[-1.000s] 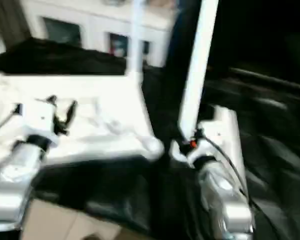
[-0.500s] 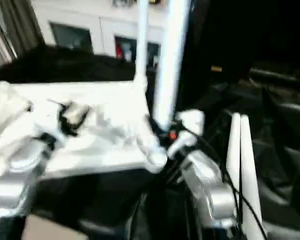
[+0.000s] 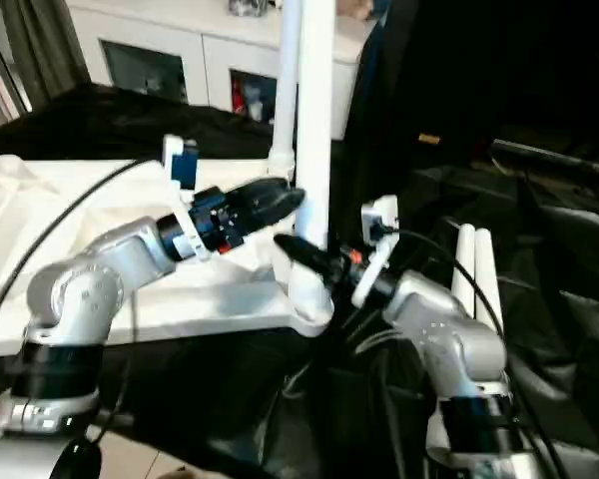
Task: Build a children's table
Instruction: Pick table leg
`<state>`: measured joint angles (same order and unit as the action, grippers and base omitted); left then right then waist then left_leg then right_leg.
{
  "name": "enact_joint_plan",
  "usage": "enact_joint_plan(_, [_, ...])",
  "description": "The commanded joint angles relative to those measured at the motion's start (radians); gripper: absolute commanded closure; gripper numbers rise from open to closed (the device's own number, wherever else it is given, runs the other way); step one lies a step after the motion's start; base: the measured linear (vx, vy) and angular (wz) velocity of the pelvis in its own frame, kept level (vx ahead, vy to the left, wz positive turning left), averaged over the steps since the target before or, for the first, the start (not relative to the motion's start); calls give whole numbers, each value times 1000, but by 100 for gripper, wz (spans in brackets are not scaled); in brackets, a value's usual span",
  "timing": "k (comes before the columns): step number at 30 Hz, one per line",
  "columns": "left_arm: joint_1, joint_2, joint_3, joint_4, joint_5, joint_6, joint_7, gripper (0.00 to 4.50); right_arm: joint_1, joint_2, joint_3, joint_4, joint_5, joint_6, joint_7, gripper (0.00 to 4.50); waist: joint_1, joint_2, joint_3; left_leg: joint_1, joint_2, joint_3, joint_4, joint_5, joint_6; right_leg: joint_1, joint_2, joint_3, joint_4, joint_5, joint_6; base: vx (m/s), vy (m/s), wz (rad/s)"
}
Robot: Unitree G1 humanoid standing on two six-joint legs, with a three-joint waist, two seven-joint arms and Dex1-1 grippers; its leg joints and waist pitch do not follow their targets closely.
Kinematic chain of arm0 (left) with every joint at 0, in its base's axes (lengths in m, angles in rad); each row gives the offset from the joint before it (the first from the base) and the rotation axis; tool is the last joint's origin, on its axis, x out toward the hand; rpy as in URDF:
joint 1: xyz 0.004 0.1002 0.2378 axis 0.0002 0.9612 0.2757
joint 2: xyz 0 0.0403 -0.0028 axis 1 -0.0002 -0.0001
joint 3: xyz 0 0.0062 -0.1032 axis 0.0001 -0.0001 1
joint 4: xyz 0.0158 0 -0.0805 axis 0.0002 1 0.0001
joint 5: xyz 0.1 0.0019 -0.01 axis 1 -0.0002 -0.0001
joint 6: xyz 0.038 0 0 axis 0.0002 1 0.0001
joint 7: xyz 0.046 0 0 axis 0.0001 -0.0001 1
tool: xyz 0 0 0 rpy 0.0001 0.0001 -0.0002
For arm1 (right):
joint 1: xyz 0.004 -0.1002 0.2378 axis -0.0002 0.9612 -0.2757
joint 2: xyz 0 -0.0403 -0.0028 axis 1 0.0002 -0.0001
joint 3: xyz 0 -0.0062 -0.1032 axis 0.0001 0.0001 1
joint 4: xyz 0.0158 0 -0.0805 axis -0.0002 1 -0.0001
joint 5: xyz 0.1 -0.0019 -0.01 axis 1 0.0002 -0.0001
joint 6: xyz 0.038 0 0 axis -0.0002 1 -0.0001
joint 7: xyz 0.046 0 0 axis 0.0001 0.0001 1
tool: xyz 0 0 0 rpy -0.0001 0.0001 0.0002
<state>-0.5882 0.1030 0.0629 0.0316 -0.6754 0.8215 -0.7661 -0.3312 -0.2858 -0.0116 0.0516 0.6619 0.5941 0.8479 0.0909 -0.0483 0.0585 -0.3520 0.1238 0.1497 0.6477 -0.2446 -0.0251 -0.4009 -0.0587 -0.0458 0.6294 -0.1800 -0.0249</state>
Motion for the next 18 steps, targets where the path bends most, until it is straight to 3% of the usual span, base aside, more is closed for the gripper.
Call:
enact_joint_plan(1, [-26,-10,-9,3,-28,32,-27,59,-1,-17,7,-33,40,37,50,257,8,-5,-67,1,88,-25,-84,0,65,54,-104,56,-71,-148,-243,0,0,0])
enact_joint_plan(2, [-38,-32,4,10,-64,61,-28,59,3,-23,15,-50,52,49,67,257,8,-1,-66,-6,88,-25,-84,15,77,58,-104,54,-68,-130,-249,0,0,0])
enact_joint_plan(3, [-45,-36,8,11,-85,78,-35,34,1,-24,18,-47,55,53,74,257,11,2,-68,-3,91,-24,-82,18,82,57,-107,52,-70,-126,-257,0,0,0])
enact_joint_plan(5, [-48,-31,-6,10,-83,81,-46,25,-2,-22,17,-39,58,55,78,257,11,1,-67,-4,95,-22,-84,11,80,56,-105,48,-73,-141,-259,0,0,0])
enact_joint_plan(7, [-52,-22,-28,16,-78,89,-46,8,-5,-22,13,-29,65,62,88,257,12,3,-65,0,98,-21,-87,-13,69,54,-105,46,-78,-178,-252,0,0,0])
enact_joint_plan(10, [-54,-9,-42,25,-77,94,-49,8,-2,-25,12,-35,77,75,110,257,13,14,-61,1,103,-21,-93,-60,36,54,-106,43,-85,-231,-237,0,0,0])
enact_joint_plan(14, [-73,-18,-2,65,-82,110,-26,8,5,-34,14,-53,82,88,115,257,15,15,-59,3,104,-19,-98,-99,4,54,-106,40,-93,-276,-212,0,0,0])
enact_joint_plan(18, [-81,-13,-5,76,-77,106,-17,48,8,-39,16,-71,83,96,113,257,21,8,-60,0,105,-19,-101,-101,-8,56,-108,40,-96,-308,-184,0,0,0])
